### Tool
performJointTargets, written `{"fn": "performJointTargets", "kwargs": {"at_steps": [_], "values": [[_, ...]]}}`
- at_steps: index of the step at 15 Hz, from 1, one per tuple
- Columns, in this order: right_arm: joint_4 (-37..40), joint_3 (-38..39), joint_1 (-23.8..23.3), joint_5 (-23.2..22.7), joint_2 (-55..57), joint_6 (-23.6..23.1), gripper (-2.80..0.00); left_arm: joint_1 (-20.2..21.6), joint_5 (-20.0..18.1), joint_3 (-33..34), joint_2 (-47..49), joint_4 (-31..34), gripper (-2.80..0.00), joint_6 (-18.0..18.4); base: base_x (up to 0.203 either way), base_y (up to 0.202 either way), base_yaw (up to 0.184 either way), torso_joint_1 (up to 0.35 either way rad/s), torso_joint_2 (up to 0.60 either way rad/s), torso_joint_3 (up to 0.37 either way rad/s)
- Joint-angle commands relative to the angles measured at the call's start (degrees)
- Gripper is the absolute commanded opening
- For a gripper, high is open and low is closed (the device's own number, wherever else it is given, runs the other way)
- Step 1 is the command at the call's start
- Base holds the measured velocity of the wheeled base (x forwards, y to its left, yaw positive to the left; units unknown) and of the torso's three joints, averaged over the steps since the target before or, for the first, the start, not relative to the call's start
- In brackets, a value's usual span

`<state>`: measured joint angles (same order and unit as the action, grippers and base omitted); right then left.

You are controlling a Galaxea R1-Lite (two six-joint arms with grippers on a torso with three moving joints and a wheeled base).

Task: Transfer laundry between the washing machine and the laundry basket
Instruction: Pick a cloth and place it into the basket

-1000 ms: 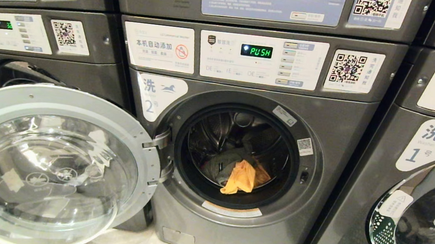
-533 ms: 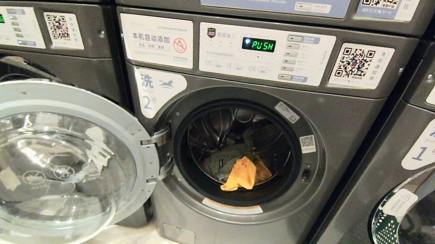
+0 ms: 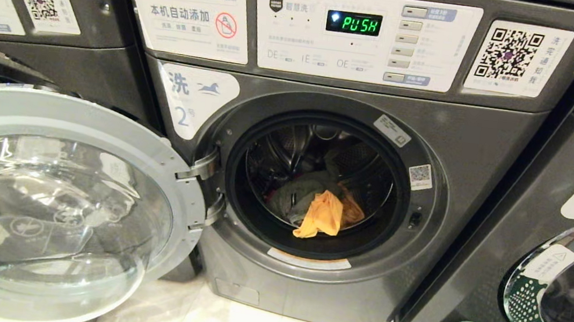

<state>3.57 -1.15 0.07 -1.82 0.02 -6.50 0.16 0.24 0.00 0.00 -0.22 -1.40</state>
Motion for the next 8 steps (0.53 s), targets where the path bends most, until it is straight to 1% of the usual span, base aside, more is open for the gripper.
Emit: {"fn": "performJointTargets", "kwargs": {"at_steps": [1,8], "values": [[0.03,0.0,0.01,-0.03,-0.02,-0.08,-2.8,0.02,0.02,0.0,0.08,-0.04,-2.8,0.0,0.0,0.0,0.0,0.002,0.01,-0.204],[0.03,0.0,0.01,-0.03,0.06,-0.18,-2.8,0.02,-0.07,0.0,0.0,0.04,-2.8,0.1,0.0,0.0,0.0,0.005,0.0,-0.199]]}}
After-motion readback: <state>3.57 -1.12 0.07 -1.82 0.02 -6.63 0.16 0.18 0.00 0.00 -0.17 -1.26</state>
